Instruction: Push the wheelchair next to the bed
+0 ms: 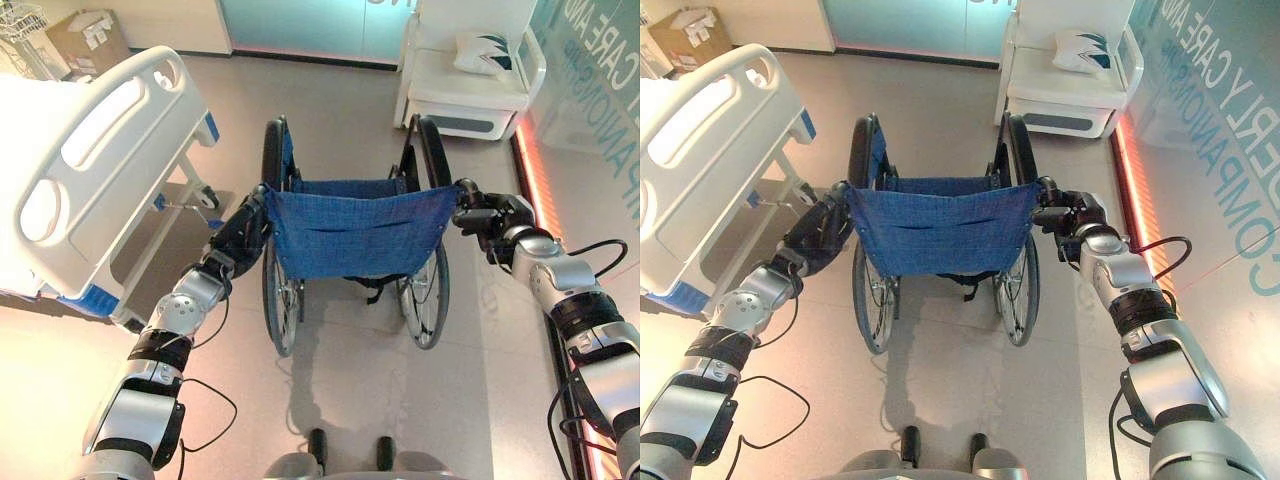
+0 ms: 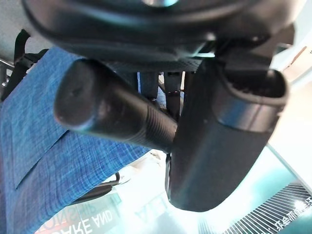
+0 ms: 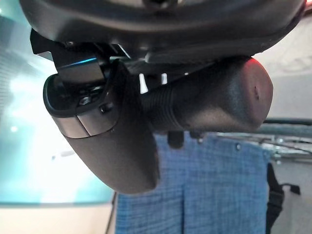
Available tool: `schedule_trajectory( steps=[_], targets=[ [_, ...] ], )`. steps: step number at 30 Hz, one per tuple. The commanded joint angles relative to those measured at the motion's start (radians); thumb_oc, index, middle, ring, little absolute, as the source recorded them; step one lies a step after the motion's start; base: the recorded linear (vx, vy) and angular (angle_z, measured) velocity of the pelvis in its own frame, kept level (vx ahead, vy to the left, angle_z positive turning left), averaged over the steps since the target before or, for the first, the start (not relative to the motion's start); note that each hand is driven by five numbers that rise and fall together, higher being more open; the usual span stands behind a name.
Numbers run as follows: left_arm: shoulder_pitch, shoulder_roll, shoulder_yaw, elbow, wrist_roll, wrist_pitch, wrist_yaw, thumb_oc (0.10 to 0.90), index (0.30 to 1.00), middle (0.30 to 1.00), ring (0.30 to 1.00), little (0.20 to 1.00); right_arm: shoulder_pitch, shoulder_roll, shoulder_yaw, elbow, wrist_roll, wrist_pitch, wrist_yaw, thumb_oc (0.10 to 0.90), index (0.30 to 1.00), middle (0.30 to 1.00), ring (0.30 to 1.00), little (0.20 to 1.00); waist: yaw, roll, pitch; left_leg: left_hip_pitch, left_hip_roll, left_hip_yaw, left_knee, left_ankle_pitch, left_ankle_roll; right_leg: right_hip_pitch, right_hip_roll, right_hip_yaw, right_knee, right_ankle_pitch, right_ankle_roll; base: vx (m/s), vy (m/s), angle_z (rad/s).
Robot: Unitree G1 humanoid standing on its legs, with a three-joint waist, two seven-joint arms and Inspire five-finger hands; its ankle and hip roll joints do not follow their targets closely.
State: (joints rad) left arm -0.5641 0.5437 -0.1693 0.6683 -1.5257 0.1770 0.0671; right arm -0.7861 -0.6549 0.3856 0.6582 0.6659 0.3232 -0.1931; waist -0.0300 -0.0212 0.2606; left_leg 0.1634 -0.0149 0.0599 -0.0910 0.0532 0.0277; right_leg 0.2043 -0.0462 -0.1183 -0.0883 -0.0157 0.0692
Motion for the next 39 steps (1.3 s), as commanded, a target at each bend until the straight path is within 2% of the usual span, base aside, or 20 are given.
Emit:
schedule_trajectory(
  steps=[1,9,16,17,20,23,25,26,28,30,32,33,34,35,37,38,39],
  targets=[
    [-0.199,-0.17,-0.088,-0.274,0.03,0.004,-0.197,0.4,0.3,0.3,0.3,0.3,-0.093,0.201,0.027,-0.228,0.028,-0.143,0.116,0.4,0.3,0.3,0.3,0.3,0.021,0.003,-0.105,0.03,-0.086,0.015,0.029,-0.086,0.028,-0.04,0.013,-0.025,0.05,0.044,-0.017,0.0,0.042,0.0],
    [-0.194,-0.104,-0.076,-0.245,0.127,-0.028,-0.156,0.4,0.3,0.3,0.3,0.3,-0.09,0.19,0.037,-0.209,0.03,-0.149,0.129,0.4,0.3,0.3,0.3,0.3,0.037,0.007,-0.104,0.01,-0.107,-0.008,0.111,-0.126,0.05,-0.047,-0.012,-0.015,0.107,0.022,-0.015,0.02,0.072,-0.02],
    [-0.203,-0.089,-0.067,-0.218,0.144,-0.045,-0.12,0.4,0.3,0.3,0.3,0.3,-0.071,0.181,0.02,-0.209,0.052,-0.163,0.135,0.4,0.3,0.3,0.3,0.3,0.031,0.019,-0.07,-0.019,-0.114,-0.008,0.196,-0.152,0.07,-0.114,-0.051,-0.009,0.292,-0.018,0.0,0.04,0.109,-0.05],
    [-0.218,-0.088,-0.071,-0.206,0.176,-0.053,-0.097,0.4,0.3,0.3,0.3,0.3,-0.064,0.178,0.015,-0.214,0.051,-0.165,0.136,0.4,0.3,0.3,0.3,0.3,0.025,0.021,-0.058,-0.021,-0.112,-0.01,0.203,-0.15,0.069,-0.146,-0.064,-0.006,0.373,0.003,0.008,0.06,0.076,-0.08],
    [-0.235,-0.086,-0.073,-0.178,0.239,-0.064,-0.075,0.4,0.3,0.3,0.3,0.3,-0.064,0.166,0.013,-0.214,0.062,-0.161,0.143,0.4,0.3,0.3,0.3,0.3,0.017,0.022,-0.054,-0.015,-0.109,-0.011,0.194,-0.138,0.058,-0.184,-0.071,-0.007,0.43,0.031,0.009,0.11,0.052,-0.09],
    [-0.239,-0.082,-0.071,-0.157,0.28,-0.085,-0.058,0.4,0.3,0.3,0.3,0.3,-0.073,0.158,0.011,-0.208,0.071,-0.151,0.16,0.4,0.3,0.3,0.3,0.3,0.006,0.015,-0.056,0.015,-0.123,-0.004,0.179,-0.149,0.052,-0.228,-0.064,-0.033,0.333,0.06,0.021,0.18,-0.022,-0.06],
    [-0.231,-0.071,-0.067,-0.147,0.292,-0.104,-0.052,0.4,0.3,0.3,0.3,0.3,-0.075,0.152,0.012,-0.212,0.078,-0.144,0.169,0.4,0.3,0.3,0.3,0.3,-0.011,0.009,-0.052,0.051,-0.144,-0.011,0.17,-0.182,0.052,-0.297,-0.048,-0.051,0.25,0.13,0.045,0.28,-0.075,-0.18],
    [-0.217,-0.061,-0.065,-0.14,0.29,-0.118,-0.059,0.4,0.3,0.3,0.3,0.3,-0.074,0.142,0.008,-0.216,0.088,-0.14,0.181,0.4,0.3,0.3,0.3,0.3,-0.023,0.007,-0.048,0.074,-0.158,-0.023,0.171,-0.207,0.051,-0.346,-0.035,-0.069,0.199,0.192,0.062,0.3,-0.089,-0.25],
    [-0.191,-0.063,-0.06,-0.138,0.296,-0.135,-0.069,0.4,0.3,0.3,0.3,0.3,-0.067,0.136,-0.003,-0.22,0.091,-0.134,0.195,0.4,0.3,0.3,0.3,0.3,-0.031,0.003,-0.044,0.099,-0.17,-0.039,0.178,-0.232,0.049,-0.39,-0.027,-0.09,0.158,0.245,0.073,0.28,-0.093,-0.15],
    [-0.167,-0.074,-0.06,-0.143,0.317,-0.145,-0.068,0.4,0.3,0.3,0.3,0.3,-0.055,0.135,-0.017,-0.223,0.09,-0.12,0.192,0.4,0.3,0.3,0.3,0.3,-0.046,0.005,-0.047,0.131,-0.165,-0.053,0.185,-0.257,0.044,-0.427,-0.018,-0.103,0.132,0.274,0.075,0.35,-0.138,0.24],
    [-0.146,-0.091,-0.055,-0.147,0.347,-0.152,-0.068,0.4,0.3,0.3,0.3,0.3,-0.045,0.126,-0.033,-0.229,0.085,-0.102,0.182,0.4,0.3,0.3,0.3,0.3,-0.056,0.011,-0.063,0.148,-0.158,-0.065,0.195,-0.275,0.045,-0.427,-0.015,-0.09,0.164,0.257,0.059,0.38,-0.18,0.57],
    [-0.14,-0.098,-0.057,-0.146,0.343,-0.156,-0.074,0.4,0.3,0.3,0.3,0.3,-0.046,0.116,-0.036,-0.226,0.086,-0.095,0.179,0.4,0.3,0.3,0.3,0.3,-0.06,0.02,-0.077,0.156,-0.147,-0.075,0.213,-0.27,0.034,-0.408,0.0,-0.081,0.174,0.232,0.041,0.25,-0.148,0.53],
    [-0.14,-0.098,-0.058,-0.145,0.342,-0.159,-0.074,0.4,0.3,0.3,0.3,0.3,-0.047,0.114,-0.036,-0.225,0.087,-0.093,0.178,0.4,0.3,0.3,0.3,0.3,-0.063,0.016,-0.081,0.154,-0.15,-0.078,0.217,-0.263,0.031,-0.407,-0.002,-0.079,0.174,0.232,0.037,0.3,-0.186,0.4],
    [-0.13,-0.1,-0.047,-0.157,0.342,-0.154,-0.063,0.4,0.3,0.3,0.3,0.3,-0.048,0.107,-0.033,-0.229,0.083,-0.081,0.172,0.4,0.3,0.3,0.3,0.3,-0.068,0.033,-0.098,0.157,-0.125,-0.078,0.264,-0.215,-0.001,-0.385,0.017,-0.077,0.197,0.184,0.01,0.27,-0.179,0.33],
    [-0.128,-0.093,-0.041,-0.156,0.334,-0.154,-0.056,0.4,0.3,0.3,0.3,0.3,-0.051,0.109,-0.024,-0.237,0.085,-0.072,0.164,0.4,0.3,0.3,0.3,0.3,-0.075,0.037,-0.107,0.148,-0.108,-0.078,0.323,-0.145,-0.029,-0.366,0.025,-0.067,0.203,0.161,-0.01,0.3,-0.213,0.46],
    [-0.118,-0.082,-0.033,-0.165,0.331,-0.157,-0.047,0.4,0.3,0.3,0.3,0.3,-0.044,0.116,-0.017,-0.256,0.078,-0.067,0.155,0.4,0.3,0.3,0.3,0.3,-0.072,0.042,-0.106,0.115,-0.079,-0.058,0.452,-0.049,-0.071,-0.319,0.03,-0.073,0.204,0.126,-0.036,0.21,-0.187,0.45],
    [-0.117,-0.081,-0.033,-0.167,0.332,-0.157,-0.045,0.4,0.3,0.3,0.3,0.3,-0.044,0.117,-0.017,-0.257,0.078,-0.068,0.155,0.4,0.3,0.3,0.3,0.3,-0.072,0.038,-0.107,0.109,-0.082,-0.058,0.46,-0.039,-0.073,-0.318,0.026,-0.073,0.201,0.128,-0.037,0.32,-0.301,0.48]
  ],
)
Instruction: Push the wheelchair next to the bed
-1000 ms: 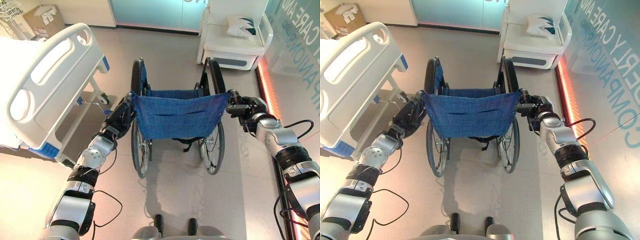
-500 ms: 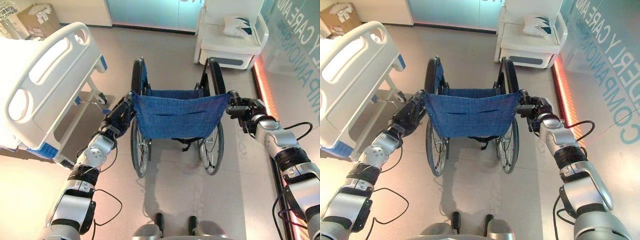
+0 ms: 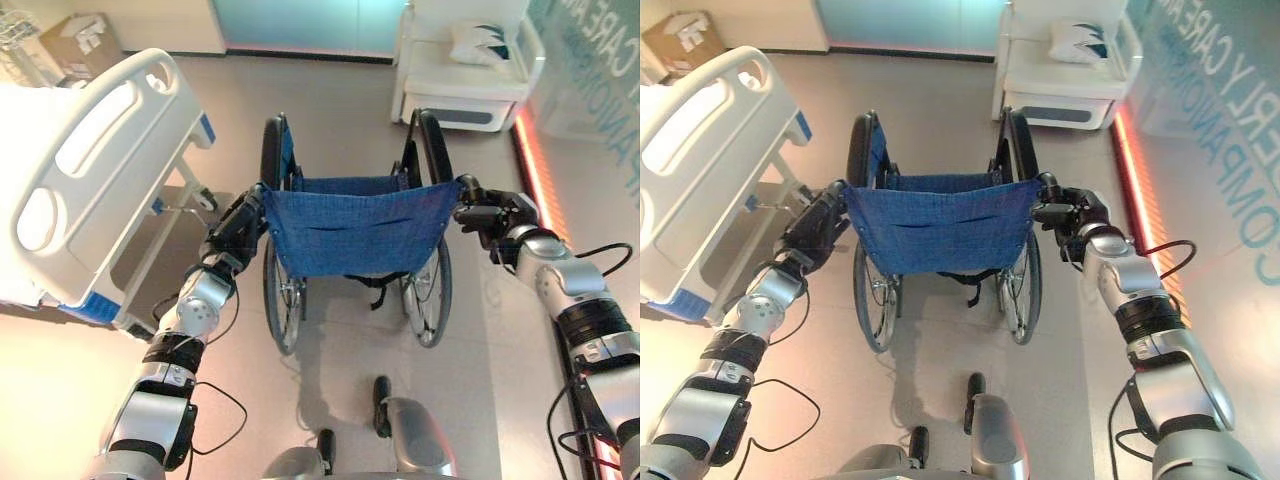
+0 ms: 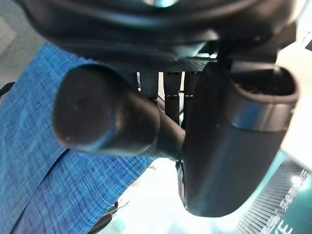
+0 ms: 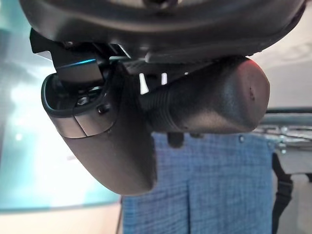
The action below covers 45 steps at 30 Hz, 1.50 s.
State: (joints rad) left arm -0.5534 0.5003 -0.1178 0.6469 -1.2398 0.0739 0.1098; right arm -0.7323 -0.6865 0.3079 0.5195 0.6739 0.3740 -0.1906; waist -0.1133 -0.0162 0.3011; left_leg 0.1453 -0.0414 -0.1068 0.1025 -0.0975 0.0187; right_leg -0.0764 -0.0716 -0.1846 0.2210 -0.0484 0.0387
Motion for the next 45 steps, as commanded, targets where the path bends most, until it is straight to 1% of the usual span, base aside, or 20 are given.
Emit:
schedule_trajectory(
  steps=[1,3,4,8,9,11,12,13,14,18,23,27,29,30,32,34,37,40,43,45],
  targets=[
    [-0.119,-0.033,-0.073,-0.161,0.047,-0.049,-0.079,0.4,0.3,0.3,0.3,0.3,-0.087,0.151,0.066,-0.144,0.071,-0.114,0.139,0.4,0.3,0.3,0.3,0.3,0.019,0.015,-0.14,0.058,-0.047,0.132,0.436,0.18,-0.088,0.009,0.043,0.007,-0.112,0.138,-0.028,0.25,-0.243,0.27],
    [-0.11,-0.028,-0.065,-0.17,0.049,-0.046,-0.079,0.4,0.3,0.3,0.3,0.3,-0.078,0.153,0.066,-0.155,0.065,-0.115,0.136,0.4,0.3,0.3,0.3,0.3,0.031,-0.002,-0.132,-0.011,-0.049,0.149,0.569,0.186,-0.098,0.044,0.03,0.009,-0.112,0.122,-0.039,0.26,-0.227,-0.07],
    [-0.09,-0.024,-0.049,-0.18,0.055,-0.047,-0.089,0.4,0.3,0.3,0.3,0.3,-0.064,0.148,0.062,-0.164,0.057,-0.119,0.144,0.4,0.3,0.3,0.3,0.3,0.047,-0.018,-0.121,-0.097,-0.031,0.181,0.672,0.192,-0.105,0.091,0.02,0.002,-0.114,0.101,-0.05,0.26,-0.173,-0.27],
    [-0.07,-0.021,-0.027,-0.199,0.053,-0.048,-0.094,0.4,0.3,0.3,0.3,0.3,-0.061,0.155,0.064,-0.179,0.054,-0.117,0.14,0.4,0.3,0.3,0.3,0.3,0.085,-0.025,-0.099,-0.192,0.001,0.205,0.586,0.156,-0.082,0.151,0.023,-0.006,-0.126,0.07,-0.05,0.26,-0.072,-0.12],
    [-0.075,-0.009,-0.026,-0.187,0.04,-0.053,-0.098,0.4,0.3,0.3,0.3,0.3,-0.086,0.17,0.077,-0.17,0.051,-0.111,0.13,0.4,0.3,0.3,0.3,0.3,0.109,-0.022,-0.085,-0.218,0.016,0.229,0.452,0.161,-0.077,0.185,0.039,-0.004,-0.134,0.048,-0.049,0.29,0.028,0.01],
    [-0.084,0.002,-0.03,-0.166,0.031,-0.058,-0.108,0.4,0.3,0.3,0.3,0.3,-0.119,0.174,0.096,-0.151,0.062,-0.108,0.122,0.4,0.3,0.3,0.3,0.3,0.132,-0.017,-0.076,-0.273,0.016,0.255,0.318,0.189,-0.081,0.217,0.06,0.012,-0.146,0.036,-0.049,0.35,0.059,-0.09],
    [-0.088,0.018,-0.034,-0.157,0.023,-0.056,-0.115,0.4,0.3,0.3,0.3,0.3,-0.137,0.168,0.111,-0.14,0.079,-0.11,0.113,0.4,0.3,0.3,0.3,0.3,0.159,-0.009,-0.072,-0.324,0.005,0.266,0.203,0.23,-0.092,0.248,0.078,0.032,-0.156,0.025,-0.046,0.28,0.064,-0.22],
    [-0.088,0.023,-0.035,-0.156,0.021,-0.054,-0.117,0.4,0.3,0.3,0.3,0.3,-0.14,0.166,0.114,-0.139,0.082,-0.111,0.111,0.4,0.3,0.3,0.3,0.3,0.166,-0.008,-0.072,-0.333,0.001,0.268,0.183,0.239,-0.094,0.256,0.081,0.037,-0.159,0.022,-0.045,0.42,0.09,-0.41],
    [-0.083,0.043,-0.042,-0.157,0.004,-0.048,-0.125,0.4,0.3,0.3,0.3,0.3,-0.139,0.155,0.122,-0.135,0.096,-0.118,0.105,0.4,0.3,0.3,0.3,0.3,0.192,0.001,-0.076,-0.387,-0.002,0.272,0.059,0.299,-0.107,0.305,0.105,0.064,-0.178,0.007,-0.044,0.36,0.073,-0.38],
    [-0.06,0.074,-0.033,-0.157,-0.02,-0.035,-0.145,0.4,0.3,0.3,0.3,0.3,-0.122,0.128,0.115,-0.109,0.105,-0.128,0.154,0.4,0.3,0.3,0.3,0.3,0.232,0.0,-0.096,-0.426,-0.004,0.284,-0.099,0.35,-0.111,0.393,0.125,0.126,-0.216,-0.028,-0.046,0.41,0.113,-0.35],
    [-0.059,0.069,-0.023,-0.131,-0.001,-0.051,-0.12,0.4,0.3,0.3,0.3,0.3,-0.091,0.156,0.129,-0.098,0.09,-0.144,0.2,0.4,0.3,0.3,0.3,0.3,0.244,-0.01,-0.135,-0.373,-0.01,0.291,-0.074,0.288,-0.06,0.432,0.101,0.118,-0.216,-0.076,-0.03,0.32,0.155,-0.5],
    [-0.068,0.057,-0.027,-0.108,0.017,-0.074,-0.116,0.4,0.3,0.3,0.3,0.3,-0.046,0.16,0.111,-0.112,0.078,-0.164,0.215,0.4,0.3,0.3,0.3,0.3,0.259,-0.042,-0.152,-0.352,-0.054,0.278,-0.015,0.202,0.002,0.448,0.047,0.08,-0.165,-0.082,0.005,0.3,0.195,-0.23],
    [-0.08,0.053,-0.026,-0.104,0.027,-0.076,-0.12,0.4,0.3,0.3,0.3,0.3,-0.046,0.169,0.106,-0.098,0.068,-0.177,0.212,0.4,0.3,0.3,0.3,0.3,0.273,-0.051,-0.156,-0.35,-0.062,0.27,-0.003,0.188,0.021,0.433,0.016,0.05,-0.105,-0.046,0.031,0.24,0.159,-0.06],
    [-0.092,0.048,-0.031,-0.104,0.029,-0.078,-0.119,0.4,0.3,0.3,0.3,0.3,-0.047,0.173,0.105,-0.087,0.068,-0.191,0.204,0.4,0.3,0.3,0.3,0.3,0.273,-0.061,-0.152,-0.341,-0.08,0.263,0.012,0.171,0.037,0.412,-0.019,0.03,-0.013,0.0,0.058,0.21,0.187,0.0],
    [-0.112,0.025,-0.043,-0.104,0.052,-0.074,-0.113,0.4,0.3,0.3,0.3,0.3,-0.044,0.18,0.1,-0.078,0.061,-0.203,0.193,0.4,0.3,0.3,0.3,0.3,0.258,-0.043,-0.149,-0.303,-0.077,0.248,0.005,0.158,0.051,0.329,-0.038,0.033,0.196,0.102,0.08,0.25,0.241,0.05],
    [-0.114,0.0,-0.052,-0.114,0.086,-0.072,-0.103,0.4,0.3,0.3,0.3,0.3,-0.043,0.179,0.094,-0.074,0.057,-0.201,0.187,0.4,0.3,0.3,0.3,0.3,0.24,-0.029,-0.145,-0.255,-0.074,0.242,-0.001,0.139,0.056,0.257,-0.058,0.024,0.302,0.138,0.08,0.27,0.193,0.22],
    [-0.113,-0.023,-0.055,-0.122,0.132,-0.067,-0.087,0.4,0.3,0.3,0.3,0.3,-0.065,0.183,0.09,-0.056,0.052,-0.187,0.183,0.4,0.3,0.3,0.3,0.3,0.221,-0.02,-0.137,-0.178,-0.074,0.236,-0.026,0.114,0.06,0.187,-0.087,-0.015,0.264,0.094,0.069,0.29,0.084,0.24],
    [-0.11,-0.02,-0.05,-0.119,0.132,-0.063,-0.11,0.4,0.3,0.3,0.3,0.3,-0.097,0.175,0.083,-0.041,0.052,-0.175,0.183,0.4,0.3,0.3,0.3,0.3,0.194,0.006,-0.114,-0.084,-0.058,0.203,-0.053,0.086,0.049,0.066,-0.076,-0.048,0.132,0.055,0.051,0.26,-0.005,0.08],
    [-0.086,-0.024,-0.057,-0.157,0.12,-0.07,-0.111,0.4,0.3,0.3,0.3,0.3,-0.095,0.159,0.079,-0.048,0.059,-0.182,0.179,0.4,0.3,0.3,0.3,0.3,0.158,-0.001,-0.089,-0.024,-0.073,0.171,-0.042,0.024,0.047,-0.018,-0.075,-0.032,-0.028,0.128,0.076,0.28,-0.081,0.29],
    [-0.066,-0.04,-0.07,-0.183,0.119,-0.065,-0.127,0.4,0.3,0.3,0.3,0.3,-0.105,0.142,0.066,-0.048,0.065,-0.169,0.168,0.4,0.3,0.3,0.3,0.3,0.131,-0.013,-0.08,0.012,-0.096,0.126,-0.033,-0.028,0.05,-0.085,-0.067,0.002,-0.149,0.234,0.111,0.35,-0.128,0.51]
  ],
)
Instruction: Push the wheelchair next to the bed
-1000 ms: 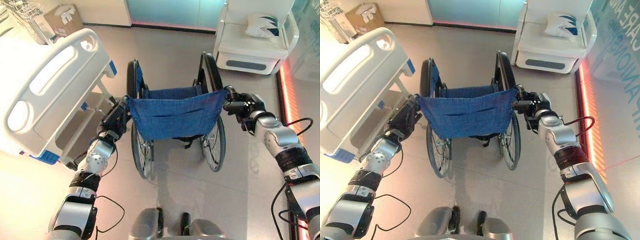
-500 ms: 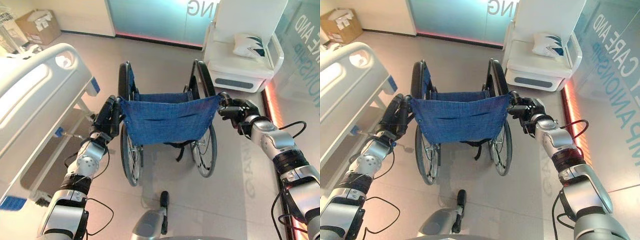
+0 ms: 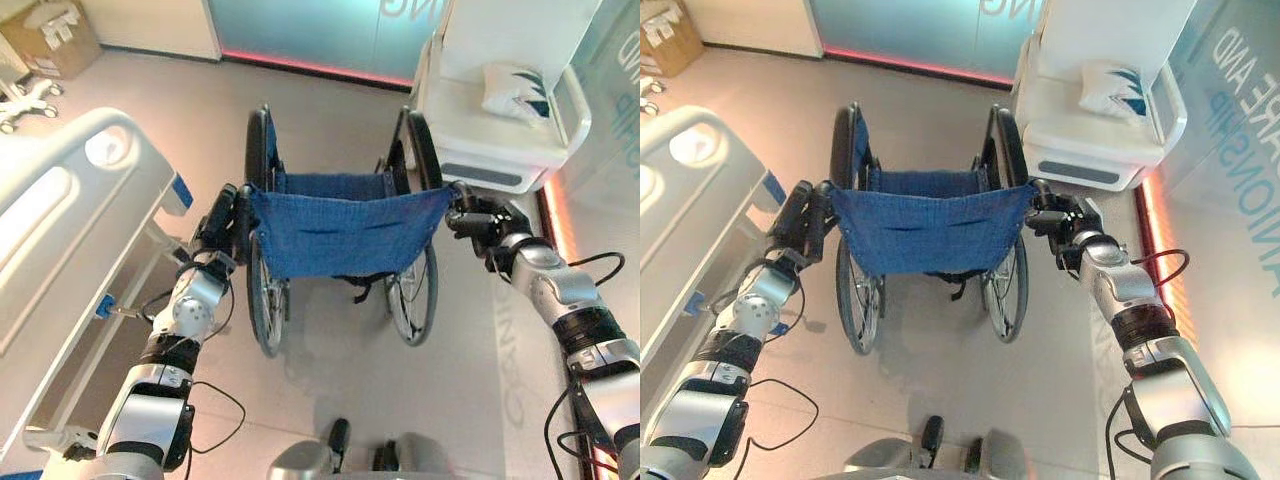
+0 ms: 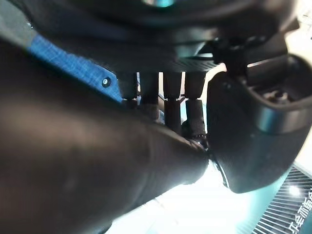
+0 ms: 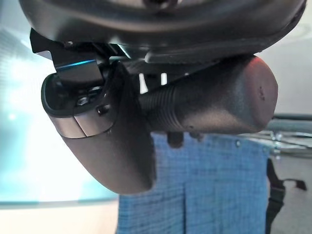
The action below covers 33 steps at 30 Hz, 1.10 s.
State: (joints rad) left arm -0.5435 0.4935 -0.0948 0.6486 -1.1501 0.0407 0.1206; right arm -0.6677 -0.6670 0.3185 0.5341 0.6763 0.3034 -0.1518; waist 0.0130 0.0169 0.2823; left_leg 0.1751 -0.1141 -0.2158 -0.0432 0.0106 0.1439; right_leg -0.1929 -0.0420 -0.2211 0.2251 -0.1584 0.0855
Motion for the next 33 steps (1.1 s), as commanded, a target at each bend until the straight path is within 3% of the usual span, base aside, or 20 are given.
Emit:
schedule_trajectory(
  steps=[1,5,10,12,16,18,21,22,24,26,29,33],
  targets=[
    [-0.068,-0.044,-0.098,-0.191,0.033,-0.027,-0.147,0.4,0.3,0.3,0.3,0.3,-0.181,0.12,0.048,-0.048,0.061,-0.09,0.129,0.4,0.3,0.3,0.3,0.3,0.0,-0.05,-0.062,-0.001,-0.031,0.218,0.117,-0.154,-0.075,0.016,-0.096,0.043,-0.202,0.372,0.072,0.29,-0.117,0.45],
    [-0.05,-0.064,-0.108,-0.174,0.022,-0.015,-0.178,0.4,0.3,0.3,0.3,0.3,-0.198,0.116,0.042,-0.023,0.044,-0.056,0.135,0.4,0.3,0.3,0.3,0.3,-0.017,-0.049,-0.081,0.054,-0.031,0.171,0.128,-0.197,-0.075,0.006,-0.085,0.071,-0.211,0.398,0.064,0.36,-0.173,0.53],
    [-0.032,-0.08,-0.108,-0.202,0.026,0.006,-0.157,0.4,0.3,0.3,0.3,0.3,-0.202,0.105,0.046,0.003,0.05,-0.046,0.147,0.4,0.3,0.3,0.3,0.3,-0.021,-0.043,-0.117,0.074,-0.005,0.162,0.143,-0.197,-0.1,0.05,-0.071,0.08,-0.159,0.345,0.038,0.28,-0.216,0.8],
    [-0.033,-0.073,-0.104,-0.209,0.026,0.004,-0.136,0.4,0.3,0.3,0.3,0.3,-0.198,0.109,0.05,-0.003,0.048,-0.047,0.142,0.4,0.3,0.3,0.3,0.3,-0.026,-0.035,-0.128,0.086,0.028,0.166,0.174,-0.157,-0.128,0.06,-0.057,0.063,-0.136,0.309,0.014,0.24,-0.271,0.34],
    [-0.027,-0.073,-0.089,-0.23,0.017,-0.008,-0.101,0.4,0.3,0.3,0.3,0.3,-0.189,0.113,0.052,-0.035,0.042,-0.044,0.144,0.4,0.3,0.3,0.3,0.3,-0.033,-0.024,-0.137,0.073,0.071,0.159,0.283,-0.017,-0.182,0.088,-0.018,0.036,-0.122,0.253,-0.032,0.18,-0.267,0.33],
    [-0.009,-0.078,-0.084,-0.255,0.007,-0.021,-0.085,0.4,0.3,0.3,0.3,0.3,-0.176,0.11,0.056,-0.065,0.038,-0.05,0.132,0.4,0.3,0.3,0.3,0.3,-0.03,-0.039,-0.125,0.002,0.083,0.179,0.464,0.082,-0.21,0.134,-0.005,0.026,-0.126,0.222,-0.068,0.18,-0.323,0.09],
    [0.002,-0.082,-0.078,-0.261,0.01,-0.028,-0.085,0.4,0.3,0.3,0.3,0.3,-0.166,0.11,0.056,-0.074,0.028,-0.062,0.124,0.4,0.3,0.3,0.3,0.3,-0.018,-0.064,-0.105,-0.098,0.077,0.225,0.643,0.084,-0.215,0.179,-0.015,0.019,-0.124,0.203,-0.088,0.16,-0.244,0.04],
    [0.001,-0.084,-0.072,-0.259,0.013,-0.027,-0.088,0.4,0.3,0.3,0.3,0.3,-0.162,0.111,0.052,-0.079,0.028,-0.068,0.114,0.4,0.3,0.3,0.3,0.3,-0.008,-0.071,-0.088,-0.172,0.099,0.258,0.687,0.066,-0.21,0.208,-0.014,0.012,-0.113,0.185,-0.096,0.25,-0.245,0.19],
    [-0.012,-0.083,-0.068,-0.233,-0.013,-0.033,-0.113,0.4,0.3,0.3,0.3,0.3,-0.167,0.121,0.053,-0.074,0.018,-0.071,0.096,0.4,0.3,0.3,0.3,0.3,0.01,-0.069,-0.069,-0.221,0.087,0.277,0.607,0.02,-0.186,0.252,0.004,0.029,-0.11,0.158,-0.09,0.34,-0.157,0.22],
    [-0.015,-0.081,-0.065,-0.226,-0.021,-0.03,-0.123,0.4,0.3,0.3,0.3,0.3,-0.178,0.126,0.056,-0.065,0.013,-0.068,0.088,0.4,0.3,0.3,0.3,0.3,0.019,-0.068,-0.06,-0.226,0.081,0.29,0.564,0.015,-0.182,0.272,0.012,0.038,-0.114,0.149,-0.088,0.25,-0.05,-0.1],
    [-0.008,-0.092,-0.075,-0.228,-0.077,-0.02,-0.136,0.4,0.3,0.3,0.3,0.3,-0.211,0.128,0.068,-0.041,0.012,-0.062,0.066,0.4,0.3,0.3,0.3,0.3,0.057,-0.05,-0.045,-0.309,0.047,0.359,0.341,0.049,-0.186,0.35,0.069,0.066,-0.136,0.115,-0.086,0.32,-0.044,-0.02],
    [0.03,-0.094,-0.089,-0.254,-0.151,0.003,-0.115,0.4,0.3,0.3,0.3,0.3,-0.224,0.099,0.077,-0.005,0.032,-0.07,0.097,0.4,0.3,0.3,0.3,0.3,0.115,-0.043,-0.064,-0.396,0.022,0.483,0.12,0.154,-0.192,0.47,0.125,0.081,-0.201,0.083,-0.087,0.36,-0.056,-0.11]
  ],
)
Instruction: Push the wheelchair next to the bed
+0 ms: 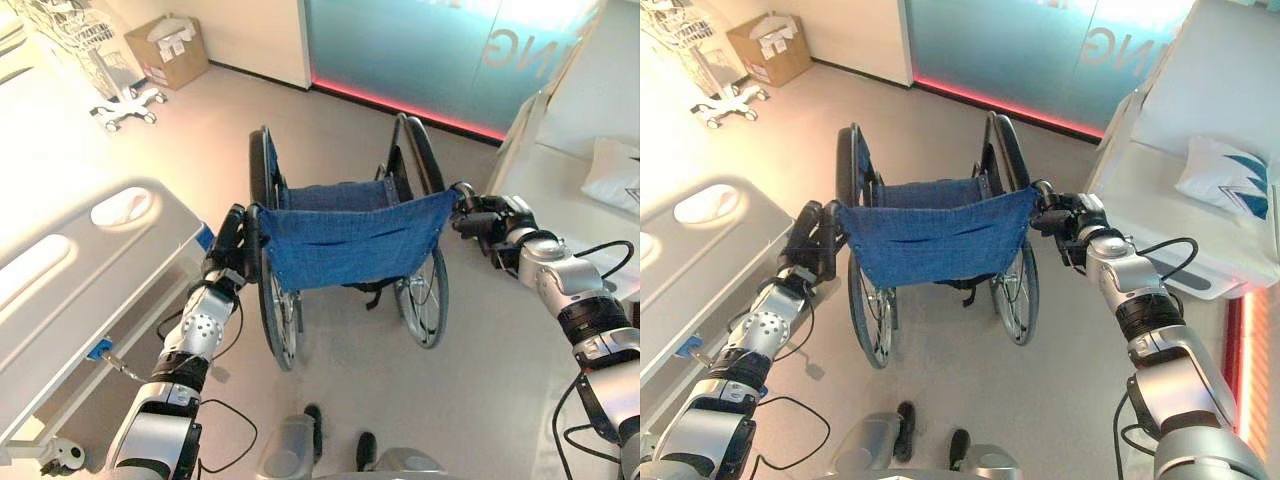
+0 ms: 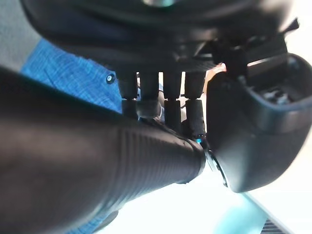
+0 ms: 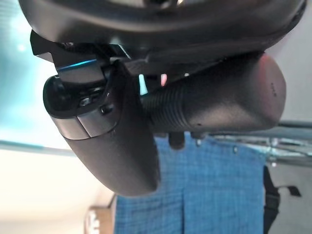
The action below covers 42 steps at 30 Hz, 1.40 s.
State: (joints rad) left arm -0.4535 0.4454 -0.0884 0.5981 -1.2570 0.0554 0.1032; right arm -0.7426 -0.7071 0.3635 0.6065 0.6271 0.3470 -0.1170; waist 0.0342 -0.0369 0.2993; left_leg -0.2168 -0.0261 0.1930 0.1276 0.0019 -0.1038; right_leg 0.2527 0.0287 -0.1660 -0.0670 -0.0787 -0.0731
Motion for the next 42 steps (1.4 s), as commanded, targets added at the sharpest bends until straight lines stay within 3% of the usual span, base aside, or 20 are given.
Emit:
schedule_trajectory(
  steps=[1,2,5,7,9,11,12,14,17,20,23,26,27,31,32,36,38,40,42],
  targets=[
    [-0.047,-0.049,-0.101,-0.213,-0.061,-0.006,-0.072,0.4,0.3,0.3,0.3,0.3,-0.16,0.129,0.035,-0.056,0.085,-0.116,0.098,0.4,0.3,0.3,0.3,0.3,0.112,0.001,-0.092,-0.009,-0.085,0.068,-0.072,0.172,0.064,0.056,0.059,0.038,0.081,-0.019,0.07,0.33,-0.042,-0.35],
    [-0.047,-0.049,-0.101,-0.214,-0.061,-0.006,-0.071,0.4,0.3,0.3,0.3,0.3,-0.16,0.129,0.035,-0.054,0.085,-0.116,0.099,0.4,0.3,0.3,0.3,0.3,0.113,0.001,-0.092,-0.009,-0.085,0.069,-0.073,0.172,0.064,0.056,0.059,0.039,0.081,-0.019,0.07,0.32,-0.021,-0.49],
    [-0.035,-0.067,-0.09,-0.192,-0.068,-0.015,-0.044,0.4,0.3,0.3,0.3,0.3,-0.189,0.14,0.062,-0.026,0.08,-0.118,0.167,0.4,0.3,0.3,0.3,0.3,0.143,-0.022,-0.12,0.015,-0.118,0.015,-0.066,0.128,0.11,0.077,0.053,0.058,0.079,-0.04,0.073,0.27,0.012,-0.73],
    [-0.023,-0.079,-0.083,-0.18,-0.044,-0.02,-0.054,0.4,0.3,0.3,0.3,0.3,-0.191,0.142,0.068,-0.022,0.075,-0.119,0.191,0.4,0.3,0.3,0.3,0.3,0.154,-0.033,-0.126,0.017,-0.123,0.017,-0.035,0.095,0.132,0.08,0.044,0.051,0.089,-0.049,0.073,0.23,0.017,-0.47],
    [-0.011,-0.094,-0.082,-0.179,-0.003,-0.019,-0.073,0.4,0.3,0.3,0.3,0.3,-0.194,0.144,0.066,-0.005,0.065,-0.128,0.206,0.4,0.3,0.3,0.3,0.3,0.183,-0.053,-0.135,0.019,-0.13,0.022,-0.011,0.056,0.166,0.093,0.012,0.008,0.14,-0.056,0.093,0.23,-0.003,-0.44],
    [-0.012,-0.099,-0.082,-0.179,0.009,-0.015,-0.073,0.4,0.3,0.3,0.3,0.3,-0.197,0.153,0.066,0.013,0.063,-0.142,0.213,0.4,0.3,0.3,0.3,0.3,0.199,-0.063,-0.139,0.035,-0.132,0.019,-0.019,0.047,0.182,0.081,-0.025,-0.039,0.211,-0.017,0.129,0.18,0.011,-0.3],
    [-0.016,-0.105,-0.082,-0.172,0.021,-0.013,-0.071,0.4,0.3,0.3,0.3,0.3,-0.198,0.16,0.064,0.025,0.06,-0.152,0.219,0.4,0.3,0.3,0.3,0.3,0.207,-0.067,-0.138,0.057,-0.133,0.004,-0.032,0.042,0.195,0.056,-0.062,-0.067,0.312,0.048,0.174,0.17,0.04,-0.21],
    [-0.021,-0.113,-0.09,-0.161,0.022,-0.019,-0.066,0.4,0.3,0.3,0.3,0.3,-0.193,0.158,0.054,0.038,0.058,-0.161,0.241,0.4,0.3,0.3,0.3,0.3,0.204,-0.059,-0.137,0.091,-0.128,-0.04,-0.04,0.036,0.204,0.009,-0.099,-0.065,0.477,0.134,0.218,0.21,0.049,0.04],
    [-0.034,-0.125,-0.1,-0.145,0.024,-0.024,-0.058,0.4,0.3,0.3,0.3,0.3,-0.192,0.157,0.059,0.045,0.055,-0.163,0.246,0.4,0.3,0.3,0.3,0.3,0.174,-0.038,-0.137,0.152,-0.114,-0.098,-0.05,0.019,0.203,-0.08,-0.116,-0.035,0.578,0.148,0.212,0.26,0.009,0.42],
    [-0.045,-0.137,-0.115,-0.122,0.053,-0.043,-0.063,0.4,0.3,0.3,0.3,0.3,-0.216,0.157,0.054,0.049,0.05,-0.149,0.253,0.4,0.3,0.3,0.3,0.3,0.141,-0.007,-0.125,0.237,-0.086,-0.172,-0.071,0.0,0.189,-0.189,-0.161,-0.044,0.44,0.096,0.182,0.24,-0.108,0.48],
    [-0.037,-0.139,-0.124,-0.116,0.061,-0.055,-0.087,0.4,0.3,0.3,0.3,0.3,-0.228,0.15,0.052,0.056,0.036,-0.149,0.269,0.4,0.3,0.3,0.3,0.3,0.122,0.0,-0.107,0.277,-0.08,-0.217,-0.07,-0.029,0.179,-0.267,-0.176,-0.032,0.313,0.112,0.184,0.21,-0.153,0.38],
    [-0.009,-0.14,-0.15,-0.162,0.067,-0.064,-0.097,0.4,0.3,0.3,0.3,0.3,-0.252,0.134,0.07,0.045,0.042,-0.137,0.261,0.4,0.3,0.3,0.3,0.3,0.093,-0.016,-0.078,0.322,-0.095,-0.27,-0.052,-0.099,0.17,-0.381,-0.225,0.025,0.115,0.293,0.247,0.29,-0.273,0.54],
    [-0.004,-0.14,-0.153,-0.168,0.073,-0.057,-0.104,0.4,0.3,0.3,0.3,0.3,-0.264,0.135,0.071,0.048,0.043,-0.126,0.255,0.4,0.3,0.3,0.3,0.3,0.089,-0.018,-0.076,0.333,-0.091,-0.283,-0.045,-0.115,0.168,-0.396,-0.229,0.031,0.074,0.319,0.255,0.29,-0.262,0.61],
    [0.027,-0.136,-0.161,-0.188,0.098,-0.029,-0.131,0.4,0.3,0.3,0.3,0.3,-0.294,0.135,0.073,0.067,0.036,-0.084,0.252,0.4,0.3,0.3,0.3,0.3,0.092,-0.02,-0.078,0.37,-0.065,-0.334,-0.026,-0.156,0.158,-0.419,-0.234,0.05,0.08,0.338,0.255,0.34,-0.343,0.64],
    [0.038,-0.14,-0.157,-0.187,0.121,-0.014,-0.146,0.4,0.3,0.3,0.3,0.3,-0.302,0.132,0.076,0.085,0.034,-0.073,0.255,0.4,0.3,0.3,0.3,0.3,0.096,-0.028,-0.089,0.373,-0.051,-0.344,-0.017,-0.162,0.151,-0.392,-0.233,0.063,0.097,0.31,0.254,0.24,-0.307,0.47],
    [0.03,-0.145,-0.162,-0.185,0.116,-0.001,-0.121,0.4,0.3,0.3,0.3,0.3,-0.314,0.13,0.088,0.123,0.018,-0.063,0.264,0.4,0.3,0.3,0.3,0.3,0.084,-0.028,-0.116,0.402,0.008,-0.354,0.016,-0.145,0.1,-0.364,-0.208,0.056,0.156,0.235,0.225,0.27,-0.357,0.76],
    [0.013,-0.141,-0.153,-0.194,0.094,-0.003,-0.084,0.4,0.3,0.3,0.3,0.3,-0.294,0.125,0.097,0.088,0.023,-0.063,0.265,0.4,0.3,0.3,0.3,0.3,0.071,-0.026,-0.122,0.401,0.059,-0.343,0.072,-0.06,0.069,-0.349,-0.189,0.018,0.186,0.189,0.189,0.21,-0.355,0.78],
    [0.006,-0.143,-0.149,-0.199,0.081,-0.009,-0.069,0.4,0.3,0.3,0.3,0.3,-0.287,0.126,0.104,0.073,0.025,-0.067,0.26,0.4,0.3,0.3,0.3,0.3,0.065,-0.026,-0.122,0.386,0.072,-0.338,0.126,-0.012,0.058,-0.338,-0.174,0.002,0.194,0.167,0.167,0.12,-0.289,0.55],
    [0.007,-0.147,-0.145,-0.21,0.064,-0.019,-0.059,0.4,0.3,0.3,0.3,0.3,-0.273,0.13,0.116,0.05,0.02,-0.075,0.241,0.4,0.3,0.3,0.3,0.3,0.067,-0.038,-0.108,0.327,0.069,-0.31,0.259,0.06,0.053,-0.299,-0.152,-0.023,0.191,0.141,0.133,0.15,-0.398,0.34]
  ],
)
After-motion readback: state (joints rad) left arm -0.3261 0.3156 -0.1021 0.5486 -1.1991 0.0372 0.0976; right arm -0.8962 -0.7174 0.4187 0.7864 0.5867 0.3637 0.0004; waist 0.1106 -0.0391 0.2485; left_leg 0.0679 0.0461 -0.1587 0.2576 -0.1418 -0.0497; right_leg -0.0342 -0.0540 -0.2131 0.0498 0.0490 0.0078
